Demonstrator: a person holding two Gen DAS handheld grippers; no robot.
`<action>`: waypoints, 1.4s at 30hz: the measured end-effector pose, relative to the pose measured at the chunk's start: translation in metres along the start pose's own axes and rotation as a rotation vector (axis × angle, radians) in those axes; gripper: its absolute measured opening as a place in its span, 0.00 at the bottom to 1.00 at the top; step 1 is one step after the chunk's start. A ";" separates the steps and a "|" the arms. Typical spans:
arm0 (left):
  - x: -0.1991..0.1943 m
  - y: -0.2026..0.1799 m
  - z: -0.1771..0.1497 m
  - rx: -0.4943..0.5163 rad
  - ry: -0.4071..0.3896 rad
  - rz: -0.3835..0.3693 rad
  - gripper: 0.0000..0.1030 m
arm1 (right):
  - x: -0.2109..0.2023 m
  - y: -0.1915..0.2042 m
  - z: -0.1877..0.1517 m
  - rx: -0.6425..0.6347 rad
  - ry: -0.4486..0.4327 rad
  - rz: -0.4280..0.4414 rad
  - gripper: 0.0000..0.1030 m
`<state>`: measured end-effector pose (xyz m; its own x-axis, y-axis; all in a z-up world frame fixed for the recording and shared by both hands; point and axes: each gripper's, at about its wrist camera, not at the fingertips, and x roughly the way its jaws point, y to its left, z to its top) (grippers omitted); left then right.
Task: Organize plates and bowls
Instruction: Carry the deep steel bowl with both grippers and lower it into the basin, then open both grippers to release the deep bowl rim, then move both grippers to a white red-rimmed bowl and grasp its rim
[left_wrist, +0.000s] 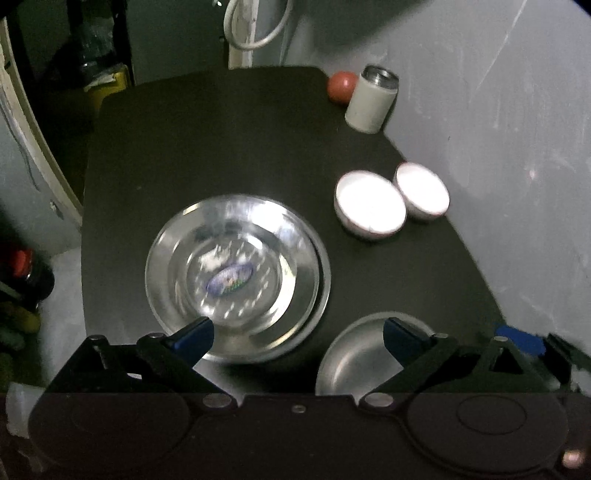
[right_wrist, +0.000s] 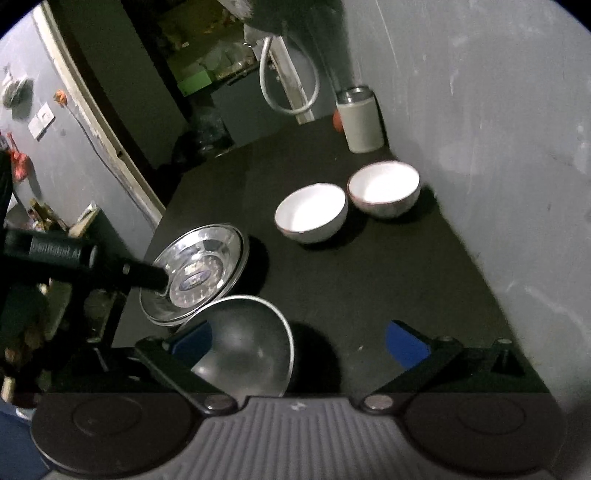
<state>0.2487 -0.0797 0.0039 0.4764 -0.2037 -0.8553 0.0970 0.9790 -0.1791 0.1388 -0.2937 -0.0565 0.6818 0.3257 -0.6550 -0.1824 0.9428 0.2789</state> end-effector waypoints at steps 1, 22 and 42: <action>-0.001 0.000 0.003 -0.007 -0.013 -0.007 0.95 | -0.002 0.002 0.002 -0.019 -0.001 -0.008 1.00; -0.036 0.015 0.025 -0.125 -0.249 -0.080 0.97 | -0.034 0.053 0.067 -0.215 -0.089 -0.207 1.00; -0.058 0.078 0.020 -0.001 -0.394 -0.190 0.99 | -0.046 0.143 0.041 -0.197 -0.205 -0.454 1.00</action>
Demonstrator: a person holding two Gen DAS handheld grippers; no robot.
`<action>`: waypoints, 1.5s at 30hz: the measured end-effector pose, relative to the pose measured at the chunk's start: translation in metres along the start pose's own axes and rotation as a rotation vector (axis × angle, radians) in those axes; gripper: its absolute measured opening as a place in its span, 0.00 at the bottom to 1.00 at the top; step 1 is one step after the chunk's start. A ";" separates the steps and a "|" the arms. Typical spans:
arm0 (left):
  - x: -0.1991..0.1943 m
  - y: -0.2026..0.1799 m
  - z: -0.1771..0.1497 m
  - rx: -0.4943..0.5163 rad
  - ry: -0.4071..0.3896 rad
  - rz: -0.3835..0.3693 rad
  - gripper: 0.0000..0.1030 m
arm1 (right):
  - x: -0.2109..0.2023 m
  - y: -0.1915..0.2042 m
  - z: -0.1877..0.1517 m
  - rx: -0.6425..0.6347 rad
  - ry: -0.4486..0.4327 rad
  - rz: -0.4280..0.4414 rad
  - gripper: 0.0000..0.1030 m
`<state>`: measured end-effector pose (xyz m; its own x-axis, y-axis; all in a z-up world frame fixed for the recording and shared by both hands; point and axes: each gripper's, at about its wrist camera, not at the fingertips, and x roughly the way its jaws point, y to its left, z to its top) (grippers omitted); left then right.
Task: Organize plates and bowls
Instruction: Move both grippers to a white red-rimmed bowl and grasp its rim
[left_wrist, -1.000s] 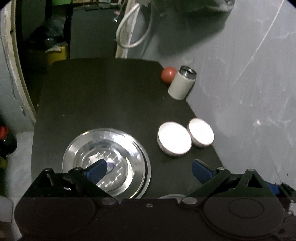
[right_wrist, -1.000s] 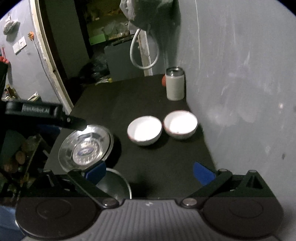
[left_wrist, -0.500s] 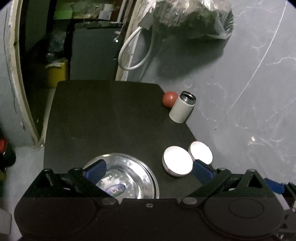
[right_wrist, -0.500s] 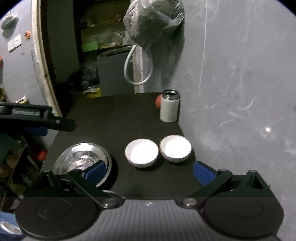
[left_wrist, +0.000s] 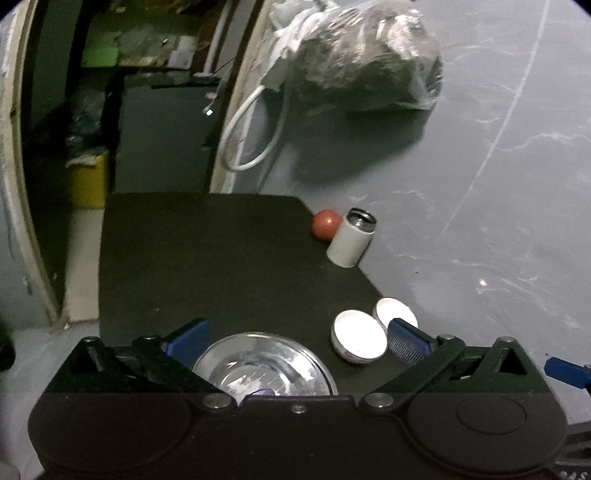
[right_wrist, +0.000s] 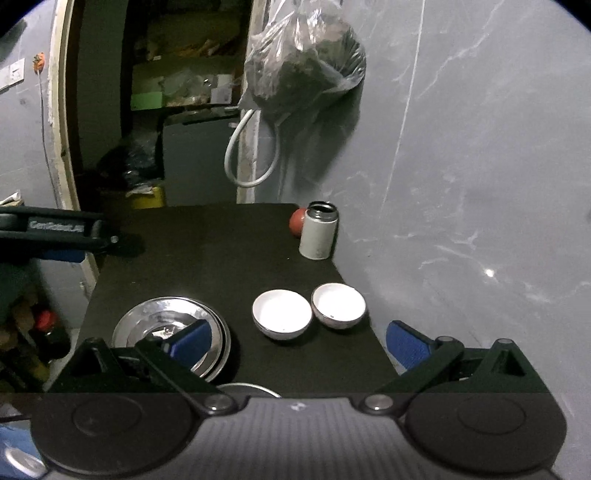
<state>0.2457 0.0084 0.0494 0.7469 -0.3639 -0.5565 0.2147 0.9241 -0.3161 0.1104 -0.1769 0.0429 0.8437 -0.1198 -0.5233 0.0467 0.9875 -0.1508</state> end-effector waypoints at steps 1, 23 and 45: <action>0.002 -0.001 -0.002 0.005 -0.001 0.003 0.99 | -0.001 0.001 -0.003 0.010 0.002 -0.007 1.00; 0.068 -0.019 0.007 0.071 0.101 0.105 0.99 | 0.075 -0.050 -0.044 0.272 0.128 0.009 1.00; 0.212 -0.056 0.013 0.173 0.267 0.145 0.99 | 0.191 -0.088 -0.037 0.352 0.196 0.246 0.99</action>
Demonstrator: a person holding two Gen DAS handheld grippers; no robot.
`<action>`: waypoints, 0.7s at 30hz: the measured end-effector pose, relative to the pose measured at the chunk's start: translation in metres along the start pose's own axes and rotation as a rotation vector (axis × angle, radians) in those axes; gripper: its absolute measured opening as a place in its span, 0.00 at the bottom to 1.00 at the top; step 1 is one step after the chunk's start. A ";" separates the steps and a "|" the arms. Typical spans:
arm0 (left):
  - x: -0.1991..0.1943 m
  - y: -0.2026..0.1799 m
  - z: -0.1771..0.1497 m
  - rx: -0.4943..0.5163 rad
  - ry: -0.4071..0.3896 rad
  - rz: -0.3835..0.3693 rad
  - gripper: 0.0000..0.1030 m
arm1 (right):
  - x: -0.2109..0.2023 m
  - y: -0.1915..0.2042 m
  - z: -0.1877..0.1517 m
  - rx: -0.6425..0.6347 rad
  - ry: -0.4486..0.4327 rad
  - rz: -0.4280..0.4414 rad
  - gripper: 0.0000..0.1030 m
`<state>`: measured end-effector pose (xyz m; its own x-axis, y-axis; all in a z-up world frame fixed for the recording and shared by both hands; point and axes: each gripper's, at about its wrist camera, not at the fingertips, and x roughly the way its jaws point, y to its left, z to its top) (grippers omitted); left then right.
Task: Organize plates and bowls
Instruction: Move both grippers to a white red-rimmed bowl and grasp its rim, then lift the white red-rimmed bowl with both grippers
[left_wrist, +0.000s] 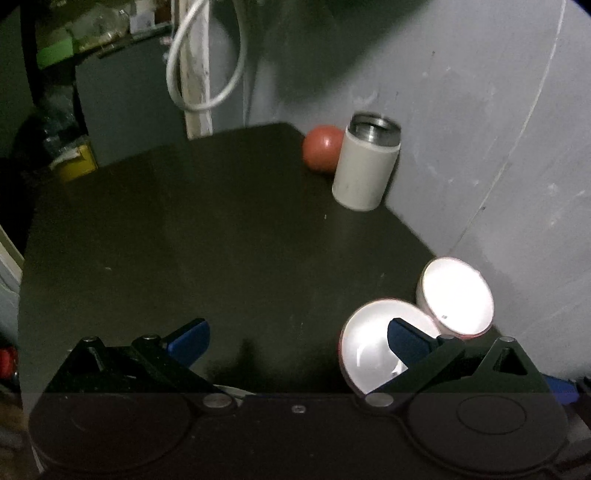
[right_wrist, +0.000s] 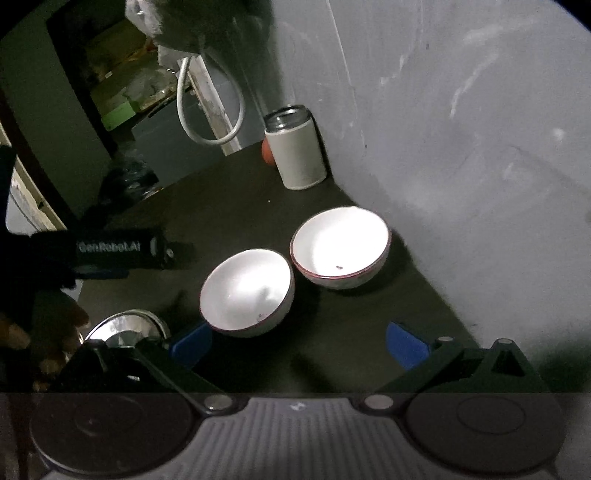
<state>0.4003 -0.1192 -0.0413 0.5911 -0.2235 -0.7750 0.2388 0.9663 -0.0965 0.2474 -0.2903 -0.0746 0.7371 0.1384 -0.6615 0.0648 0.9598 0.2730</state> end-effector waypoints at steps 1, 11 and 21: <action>0.005 0.000 0.000 0.002 0.011 0.001 0.99 | 0.004 -0.001 0.000 0.007 0.003 0.003 0.98; 0.027 -0.008 0.000 0.028 0.051 -0.029 0.92 | 0.029 -0.010 0.004 0.080 0.032 0.046 0.89; 0.033 -0.009 0.000 0.010 0.066 -0.059 0.72 | 0.045 -0.006 0.007 0.088 0.051 0.065 0.77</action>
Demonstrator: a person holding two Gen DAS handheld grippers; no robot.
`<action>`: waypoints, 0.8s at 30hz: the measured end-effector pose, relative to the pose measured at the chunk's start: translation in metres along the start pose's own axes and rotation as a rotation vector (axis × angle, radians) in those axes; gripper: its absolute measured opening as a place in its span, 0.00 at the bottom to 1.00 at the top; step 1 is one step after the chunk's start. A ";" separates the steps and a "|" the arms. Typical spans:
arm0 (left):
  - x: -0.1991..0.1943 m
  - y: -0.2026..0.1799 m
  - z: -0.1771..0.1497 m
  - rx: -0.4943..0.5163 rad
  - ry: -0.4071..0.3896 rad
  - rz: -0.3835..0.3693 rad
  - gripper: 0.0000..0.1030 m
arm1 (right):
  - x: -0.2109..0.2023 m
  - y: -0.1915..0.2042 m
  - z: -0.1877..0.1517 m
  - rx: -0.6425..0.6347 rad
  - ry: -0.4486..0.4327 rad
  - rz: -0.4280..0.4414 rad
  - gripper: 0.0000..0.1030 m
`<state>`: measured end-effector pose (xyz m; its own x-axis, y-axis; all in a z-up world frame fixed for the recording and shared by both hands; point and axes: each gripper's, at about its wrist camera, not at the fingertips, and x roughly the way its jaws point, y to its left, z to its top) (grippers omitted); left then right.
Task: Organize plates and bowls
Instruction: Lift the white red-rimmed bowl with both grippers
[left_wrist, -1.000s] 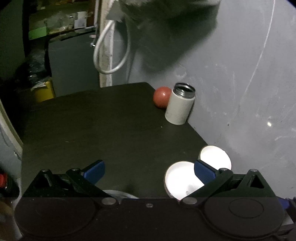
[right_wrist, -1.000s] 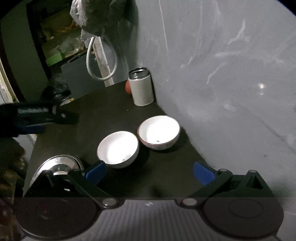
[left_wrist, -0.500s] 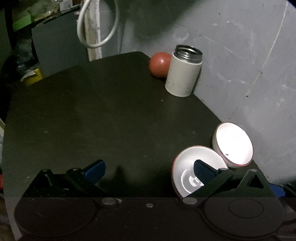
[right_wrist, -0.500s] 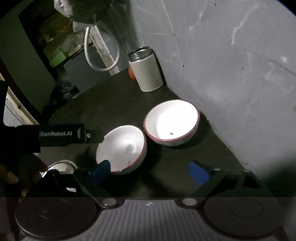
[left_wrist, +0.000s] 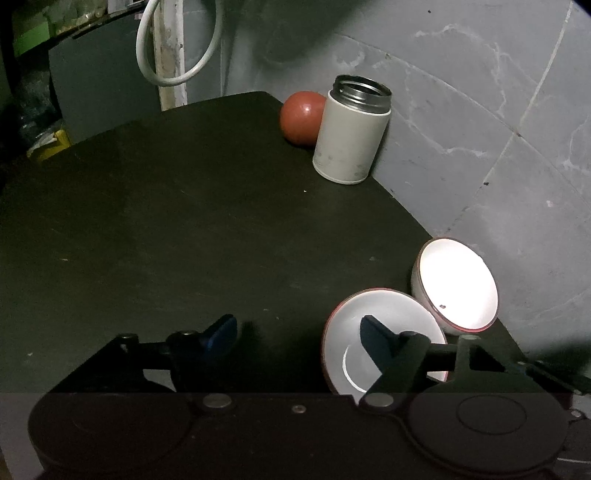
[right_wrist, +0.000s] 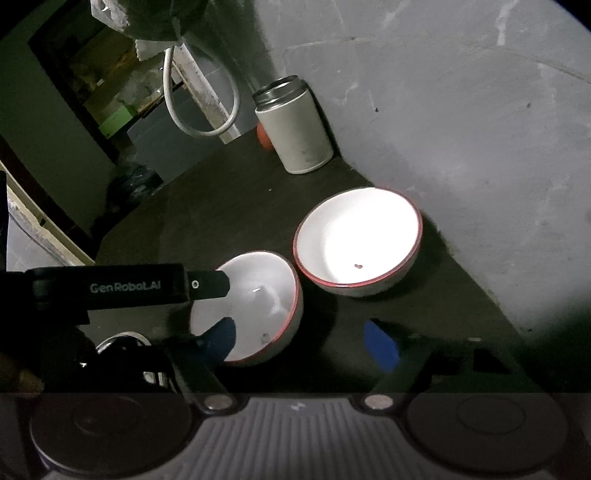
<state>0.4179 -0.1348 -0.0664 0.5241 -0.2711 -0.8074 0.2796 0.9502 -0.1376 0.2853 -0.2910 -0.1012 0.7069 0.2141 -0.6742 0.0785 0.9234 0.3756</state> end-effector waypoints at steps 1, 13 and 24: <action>0.000 0.001 0.000 -0.006 0.002 -0.004 0.70 | 0.002 0.000 0.000 0.001 0.004 0.004 0.76; 0.009 0.001 -0.001 -0.059 0.042 -0.074 0.38 | 0.010 0.006 -0.002 0.005 0.023 0.026 0.55; 0.015 0.000 -0.004 -0.078 0.064 -0.100 0.08 | 0.012 0.003 0.000 0.049 0.029 0.041 0.27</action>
<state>0.4224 -0.1384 -0.0808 0.4435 -0.3567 -0.8222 0.2632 0.9288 -0.2609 0.2940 -0.2854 -0.1083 0.6897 0.2615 -0.6752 0.0846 0.8970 0.4338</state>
